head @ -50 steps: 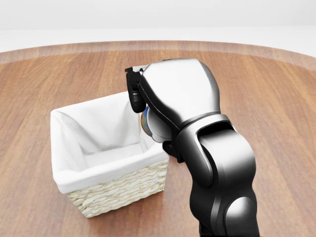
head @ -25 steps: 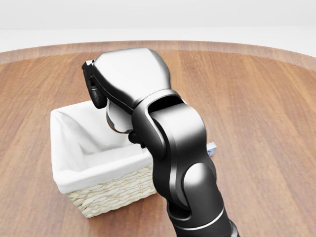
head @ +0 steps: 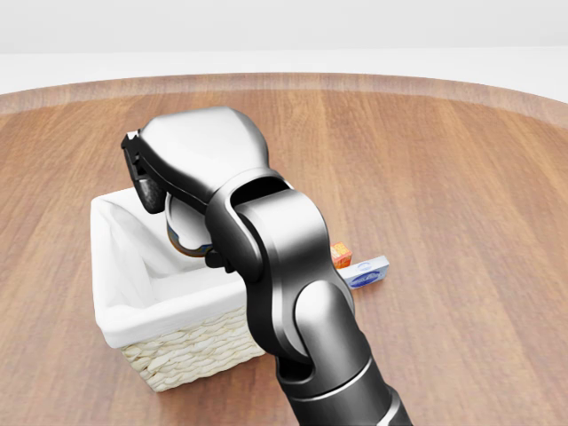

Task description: Pick up the alphabet soup and put it in the basket.

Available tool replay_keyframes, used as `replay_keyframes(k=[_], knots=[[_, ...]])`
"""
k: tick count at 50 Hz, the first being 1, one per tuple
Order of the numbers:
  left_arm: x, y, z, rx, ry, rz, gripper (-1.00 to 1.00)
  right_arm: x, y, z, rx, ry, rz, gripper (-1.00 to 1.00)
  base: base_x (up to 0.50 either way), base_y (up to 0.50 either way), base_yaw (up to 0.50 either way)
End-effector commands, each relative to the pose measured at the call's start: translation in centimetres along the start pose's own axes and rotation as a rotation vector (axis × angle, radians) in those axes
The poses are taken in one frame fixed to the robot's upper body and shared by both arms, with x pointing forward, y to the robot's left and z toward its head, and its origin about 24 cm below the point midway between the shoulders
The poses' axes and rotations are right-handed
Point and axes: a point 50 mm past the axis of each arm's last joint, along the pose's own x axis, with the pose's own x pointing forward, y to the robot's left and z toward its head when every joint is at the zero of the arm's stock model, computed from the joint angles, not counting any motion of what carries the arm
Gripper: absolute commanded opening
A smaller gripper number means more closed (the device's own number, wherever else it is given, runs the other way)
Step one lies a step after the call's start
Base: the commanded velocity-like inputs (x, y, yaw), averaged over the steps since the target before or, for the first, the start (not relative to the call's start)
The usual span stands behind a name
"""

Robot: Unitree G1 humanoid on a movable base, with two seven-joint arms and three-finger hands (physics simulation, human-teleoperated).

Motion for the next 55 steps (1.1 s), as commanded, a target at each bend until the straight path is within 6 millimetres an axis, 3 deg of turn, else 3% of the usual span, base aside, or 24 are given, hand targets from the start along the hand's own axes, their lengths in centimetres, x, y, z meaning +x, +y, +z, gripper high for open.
replay_keyframes(k=[1,31,34,45,55], knots=[[0.0,-0.1,0.0,0.010,-0.003,-0.007,1.00,0.3,-0.1,0.2,-0.002,-0.008,-0.021,-0.94,0.00,0.00,0.00],[0.1,0.0,0.0,-0.007,0.013,0.002,1.00,0.4,-0.2,-0.1,-0.025,0.010,-0.024,-0.99,0.00,0.00,0.00],[0.1,0.0,0.0,-0.007,0.013,0.002,1.00,0.4,-0.2,-0.1,-0.025,0.010,-0.024,-0.93,0.00,0.00,0.00],[0.1,-0.1,0.0,-0.004,0.012,-0.005,1.00,5.8,-2.1,-1.7,0.085,-0.012,-0.076,-0.97,0.00,0.00,0.00],[0.1,-0.1,0.0,0.006,0.013,-0.012,1.00,7.5,-1.4,-2.0,0.125,0.014,-0.066,-0.97,0.00,0.00,0.00]])
